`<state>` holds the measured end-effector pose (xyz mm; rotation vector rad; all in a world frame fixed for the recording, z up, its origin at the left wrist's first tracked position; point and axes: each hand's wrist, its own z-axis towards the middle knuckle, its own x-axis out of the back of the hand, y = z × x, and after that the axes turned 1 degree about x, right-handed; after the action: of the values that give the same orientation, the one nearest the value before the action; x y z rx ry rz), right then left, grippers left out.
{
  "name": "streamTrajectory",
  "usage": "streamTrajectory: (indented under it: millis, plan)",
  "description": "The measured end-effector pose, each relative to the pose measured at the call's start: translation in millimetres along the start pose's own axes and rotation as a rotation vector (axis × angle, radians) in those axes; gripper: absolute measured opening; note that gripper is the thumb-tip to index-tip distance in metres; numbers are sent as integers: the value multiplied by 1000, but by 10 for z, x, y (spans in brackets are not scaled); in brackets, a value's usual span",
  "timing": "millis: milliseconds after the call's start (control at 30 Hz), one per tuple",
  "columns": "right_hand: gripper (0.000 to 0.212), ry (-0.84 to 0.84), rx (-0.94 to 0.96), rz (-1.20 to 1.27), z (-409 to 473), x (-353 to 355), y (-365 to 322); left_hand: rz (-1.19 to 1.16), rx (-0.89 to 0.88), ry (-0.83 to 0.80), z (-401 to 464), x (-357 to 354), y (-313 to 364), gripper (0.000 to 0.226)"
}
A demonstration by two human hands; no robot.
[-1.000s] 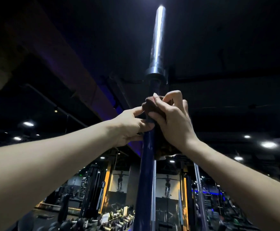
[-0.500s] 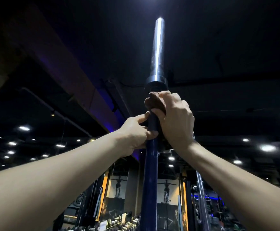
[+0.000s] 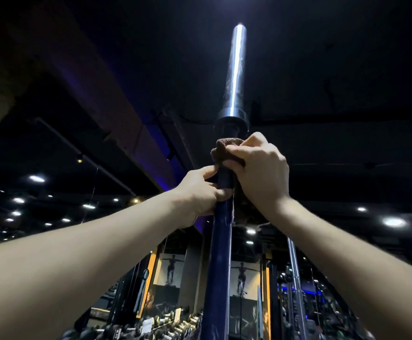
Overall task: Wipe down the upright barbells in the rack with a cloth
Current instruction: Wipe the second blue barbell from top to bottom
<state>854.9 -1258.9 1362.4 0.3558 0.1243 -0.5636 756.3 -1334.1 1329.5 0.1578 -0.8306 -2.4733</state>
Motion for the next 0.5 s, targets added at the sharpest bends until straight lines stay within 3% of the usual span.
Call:
streamTrajectory:
  millis: [167, 267, 400, 500]
  plan:
    - [23, -62, -137, -24, 540, -121, -34, 15, 4, 21, 29, 27, -20, 70]
    - [30, -106, -87, -104, 336, -153, -63, 16, 11, 10, 21, 40, -38, 70]
    - [44, -152, -64, -2, 54, -39, -14, 91, 53, -95, -44, 72, -44, 74]
    - [42, -170, 12, 5, 40, 9, -2, 90, 65, -132, -75, 111, -26, 75]
